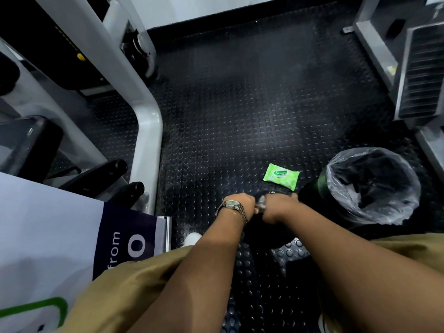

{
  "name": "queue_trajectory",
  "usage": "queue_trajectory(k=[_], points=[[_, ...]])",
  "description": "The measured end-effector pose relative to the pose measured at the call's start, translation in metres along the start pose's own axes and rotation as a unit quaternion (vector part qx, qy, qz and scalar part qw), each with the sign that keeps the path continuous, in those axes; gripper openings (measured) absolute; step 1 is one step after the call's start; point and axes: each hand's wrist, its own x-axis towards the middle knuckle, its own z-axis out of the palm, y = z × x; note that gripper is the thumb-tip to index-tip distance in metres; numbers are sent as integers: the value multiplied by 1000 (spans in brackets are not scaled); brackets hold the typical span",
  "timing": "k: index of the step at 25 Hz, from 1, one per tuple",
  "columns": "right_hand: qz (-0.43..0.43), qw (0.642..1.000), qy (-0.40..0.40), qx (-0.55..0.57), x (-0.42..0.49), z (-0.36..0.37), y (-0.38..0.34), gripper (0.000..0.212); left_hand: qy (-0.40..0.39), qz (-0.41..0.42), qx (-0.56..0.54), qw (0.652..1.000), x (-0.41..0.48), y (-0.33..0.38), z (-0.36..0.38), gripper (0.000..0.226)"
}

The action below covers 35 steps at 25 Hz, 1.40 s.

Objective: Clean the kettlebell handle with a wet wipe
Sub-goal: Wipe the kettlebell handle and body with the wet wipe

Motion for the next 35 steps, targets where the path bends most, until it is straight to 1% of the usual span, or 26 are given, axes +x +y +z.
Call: queue_trajectory(k=[2, 4, 5, 7, 9, 11, 13, 15, 17, 19, 21, 22, 23, 26, 27, 28, 31, 33, 35], points=[[-48, 997, -10, 60, 2, -1, -16, 38, 9, -4, -1, 1000, -2, 0, -1, 34], [-47, 995, -11, 81, 2, -7, -9, 36, 4, -3, -4, 1000, -2, 0, 0, 33], [-25, 997, -11, 66, 1, -10, 2, 37, -3, -1, -2, 1000, -1, 0, 1, 34], [40, 999, -22, -1, -1, -10, 25, 44, -23, -1, 5, 1000, 2, -2, 2, 37], [75, 996, -15, -53, -2, -6, 33, 46, -31, -3, 3, 999, 5, -3, 3, 38], [45, 998, 4, -32, 0, 0, 19, 36, -18, -2, 5, 1000, 3, -2, 2, 37], [-20, 999, 16, 22, 2, 5, -4, 24, 9, -1, 1, 1000, -1, -1, 2, 34], [-51, 997, 24, 61, 0, 5, -12, 32, 19, 3, 3, 1000, -3, 0, 2, 34], [-32, 998, 33, 37, -2, 1, 4, 38, -3, 7, 2, 1000, -1, -1, 2, 34], [31, 999, 21, -18, -3, -2, 30, 39, -26, 3, 6, 1000, 2, -1, 2, 37], [79, 996, 10, -41, -5, -2, 41, 41, -26, 2, 7, 1000, 3, -2, 2, 38], [75, 996, 14, -44, -6, -2, 36, 39, -22, 1, 9, 1000, 2, -2, 2, 37], [52, 997, 23, -43, -4, 0, 25, 36, -17, 0, 11, 1000, 1, -1, 2, 36], [-48, 997, 60, -5, -4, 4, -9, 29, 6, -11, 9, 1000, -2, 1, 1, 36], [-65, 996, 67, 2, -4, 6, -12, 28, 12, -13, 7, 1000, -3, 2, 1, 37], [-64, 996, 66, 11, -3, 5, -9, 29, 13, -12, 3, 1000, -3, 1, 1, 36], [0, 999, 48, 22, 2, 2, 19, 34, -12, -3, 2, 1000, -2, 0, 1, 36], [33, 999, 29, 32, 6, -3, 32, 24, -21, -6, -1, 1000, -1, -1, 1, 37], [64, 995, 42, 65, 5, -7, 35, 15, -19, -11, -10, 1000, 1, 0, 4, 37]])
